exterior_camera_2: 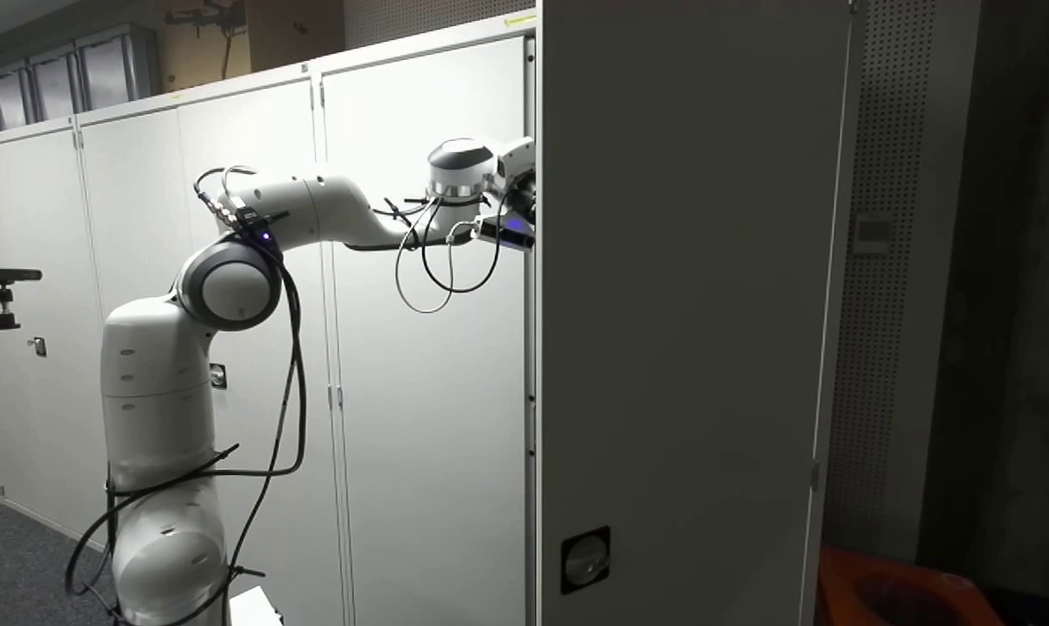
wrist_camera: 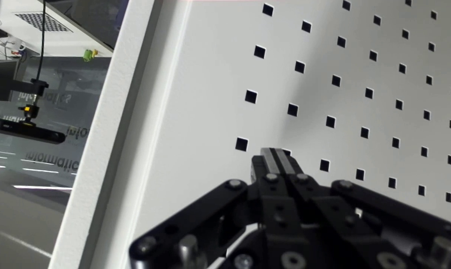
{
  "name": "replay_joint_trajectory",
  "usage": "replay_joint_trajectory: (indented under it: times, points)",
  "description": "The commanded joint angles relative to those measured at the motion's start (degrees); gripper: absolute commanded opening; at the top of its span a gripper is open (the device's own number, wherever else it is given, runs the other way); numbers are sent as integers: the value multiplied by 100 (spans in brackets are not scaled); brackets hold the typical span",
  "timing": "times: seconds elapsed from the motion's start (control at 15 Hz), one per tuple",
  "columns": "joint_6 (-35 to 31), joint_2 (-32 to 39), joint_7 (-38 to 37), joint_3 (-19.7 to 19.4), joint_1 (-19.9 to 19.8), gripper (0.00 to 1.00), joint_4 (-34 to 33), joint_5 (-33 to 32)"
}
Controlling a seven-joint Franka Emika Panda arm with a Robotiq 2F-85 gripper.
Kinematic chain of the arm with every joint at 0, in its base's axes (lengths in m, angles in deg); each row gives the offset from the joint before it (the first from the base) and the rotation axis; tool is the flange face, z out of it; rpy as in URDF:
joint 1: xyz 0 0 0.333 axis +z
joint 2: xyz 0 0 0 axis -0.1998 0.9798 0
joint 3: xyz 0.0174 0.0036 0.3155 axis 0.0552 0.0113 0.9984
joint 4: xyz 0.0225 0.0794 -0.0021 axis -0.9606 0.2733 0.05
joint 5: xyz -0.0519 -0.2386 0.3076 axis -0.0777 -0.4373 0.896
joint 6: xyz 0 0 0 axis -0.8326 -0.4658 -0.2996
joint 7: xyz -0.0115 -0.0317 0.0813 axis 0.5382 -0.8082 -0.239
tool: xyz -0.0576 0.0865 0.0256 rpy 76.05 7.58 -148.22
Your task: Open the right door
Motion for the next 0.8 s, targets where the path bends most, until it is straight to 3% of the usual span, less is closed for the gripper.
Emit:
replay_joint_trajectory:
  times: [0.0,0.73]
  points:
    - [94,-58,175,-22,-19,0,63,-223]
    - [-17,-492,105,-290,-181,0,631,-194]
